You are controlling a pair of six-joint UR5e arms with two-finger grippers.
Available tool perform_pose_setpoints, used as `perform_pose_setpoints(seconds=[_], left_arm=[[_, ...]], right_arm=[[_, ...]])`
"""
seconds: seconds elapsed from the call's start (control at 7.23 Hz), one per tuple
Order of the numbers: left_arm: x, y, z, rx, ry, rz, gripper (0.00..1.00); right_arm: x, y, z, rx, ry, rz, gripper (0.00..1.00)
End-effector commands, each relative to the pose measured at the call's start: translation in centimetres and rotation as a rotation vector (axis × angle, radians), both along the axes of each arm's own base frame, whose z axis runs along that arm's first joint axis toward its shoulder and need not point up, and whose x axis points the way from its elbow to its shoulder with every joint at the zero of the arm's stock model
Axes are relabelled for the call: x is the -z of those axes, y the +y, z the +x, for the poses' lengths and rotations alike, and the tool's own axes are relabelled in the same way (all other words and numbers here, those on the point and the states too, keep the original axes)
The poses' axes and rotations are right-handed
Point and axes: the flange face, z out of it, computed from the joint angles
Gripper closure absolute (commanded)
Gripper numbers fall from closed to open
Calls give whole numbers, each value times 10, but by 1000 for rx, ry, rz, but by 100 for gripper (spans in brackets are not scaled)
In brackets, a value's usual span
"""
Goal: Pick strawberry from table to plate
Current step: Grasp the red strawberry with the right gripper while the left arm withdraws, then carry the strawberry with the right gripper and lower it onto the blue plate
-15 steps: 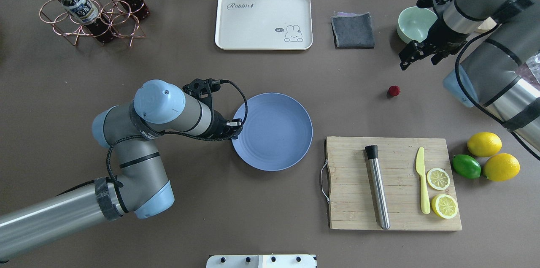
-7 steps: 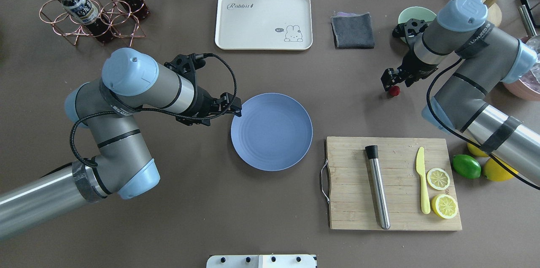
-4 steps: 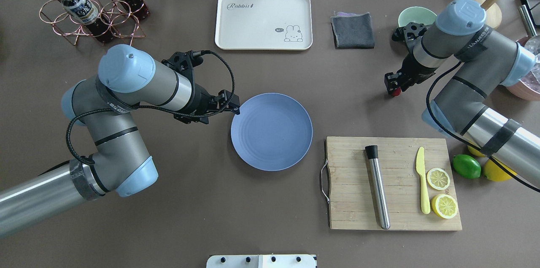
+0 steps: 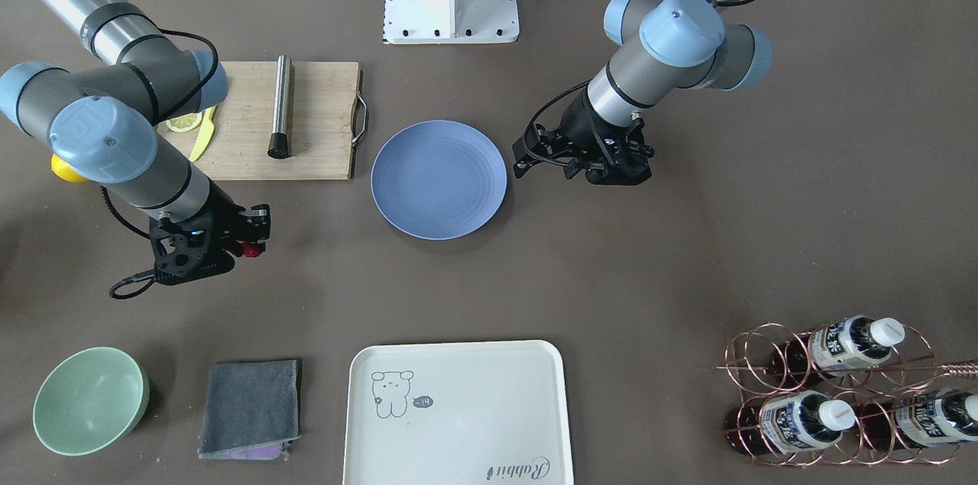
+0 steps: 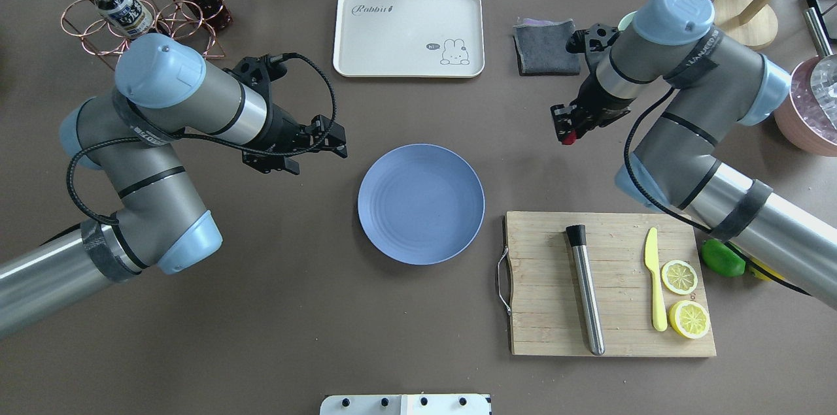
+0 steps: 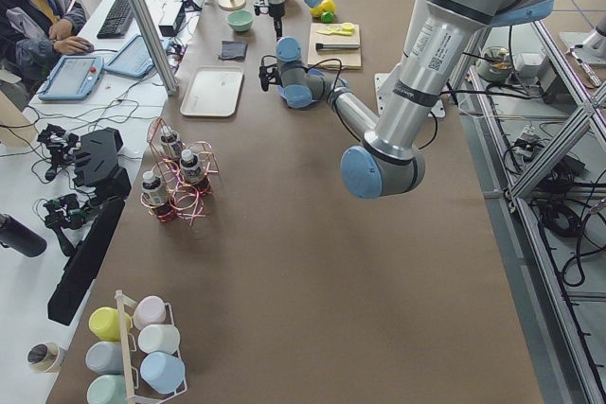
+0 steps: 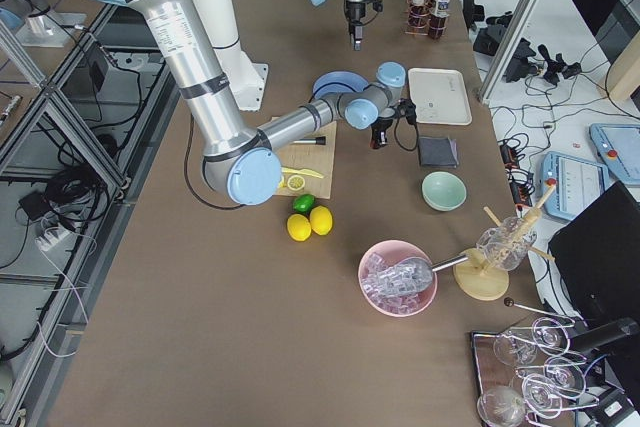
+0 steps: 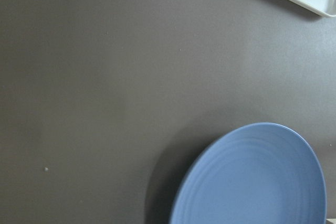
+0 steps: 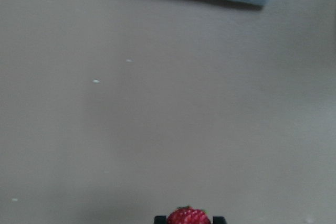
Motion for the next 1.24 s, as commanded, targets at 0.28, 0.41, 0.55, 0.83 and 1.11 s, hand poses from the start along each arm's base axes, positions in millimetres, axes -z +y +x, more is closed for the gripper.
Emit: perform_pose_setpoints(seconds=[0.28,0.41,0.55,0.83,1.11], left_arm=[[-72,-50,-64,-55,-74,86,3],[-79,-48,-65,-57,-78,79,3],[-86,-46,-68,-59,-81,75,3],[-90,-44,-69,-59,-83,73,3],[-89,-43,-68,-59,-82,75,3]], right_arm=[[132,106,-139,-86,-71,-85,100],[141,121,-156,-82,-64,-73,100],[149,126,-165,-99,-60,-86,100],[141,127,-184,-119,-29,-78,100],[141,125,-184,-120,-27,-81,1]])
